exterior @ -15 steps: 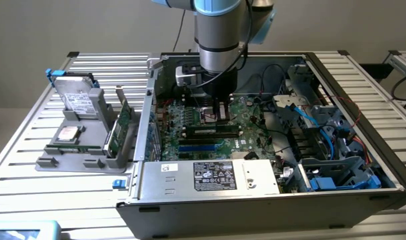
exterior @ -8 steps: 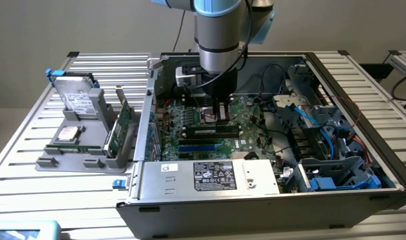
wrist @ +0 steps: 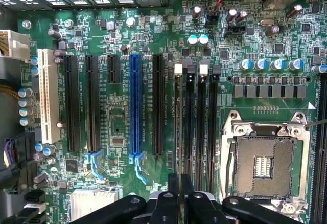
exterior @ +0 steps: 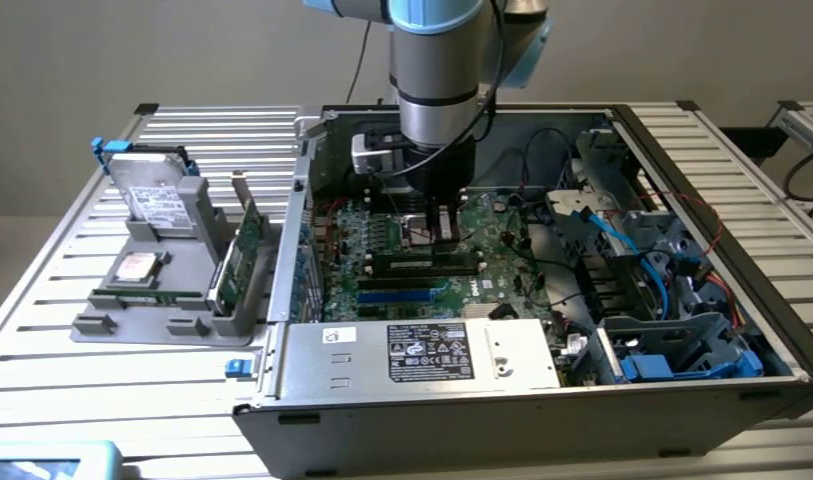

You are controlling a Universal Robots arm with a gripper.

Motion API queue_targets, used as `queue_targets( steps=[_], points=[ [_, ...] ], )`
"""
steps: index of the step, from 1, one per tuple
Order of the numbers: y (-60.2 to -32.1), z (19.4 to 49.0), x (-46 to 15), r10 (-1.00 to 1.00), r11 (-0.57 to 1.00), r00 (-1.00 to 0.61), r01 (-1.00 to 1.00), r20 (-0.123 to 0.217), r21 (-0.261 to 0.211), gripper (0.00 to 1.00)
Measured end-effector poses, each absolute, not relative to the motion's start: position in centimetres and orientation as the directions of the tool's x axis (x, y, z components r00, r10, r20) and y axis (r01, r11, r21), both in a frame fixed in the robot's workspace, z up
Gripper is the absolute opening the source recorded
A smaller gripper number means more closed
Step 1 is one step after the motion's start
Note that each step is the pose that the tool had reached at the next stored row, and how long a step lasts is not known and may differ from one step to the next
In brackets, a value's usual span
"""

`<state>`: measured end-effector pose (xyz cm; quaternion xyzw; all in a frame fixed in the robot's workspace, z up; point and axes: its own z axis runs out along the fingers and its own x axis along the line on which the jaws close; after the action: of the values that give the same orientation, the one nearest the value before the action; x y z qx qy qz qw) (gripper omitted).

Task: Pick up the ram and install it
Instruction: 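Insert the ram into the slot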

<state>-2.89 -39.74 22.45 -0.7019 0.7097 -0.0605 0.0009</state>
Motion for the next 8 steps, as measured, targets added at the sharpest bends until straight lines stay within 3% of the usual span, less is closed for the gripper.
queue_targets(
  steps=[1, 8],
  points=[
    [-39.7, 22.5, -2.9, -0.996, 0.007, -0.015, -0.996, 0.084, -0.087, 0.21],
    [-39.8, 23.7, -2.3, -0.996, 0.007, -0.014, -0.996, 0.084, -0.087, 0.21]
  ],
)
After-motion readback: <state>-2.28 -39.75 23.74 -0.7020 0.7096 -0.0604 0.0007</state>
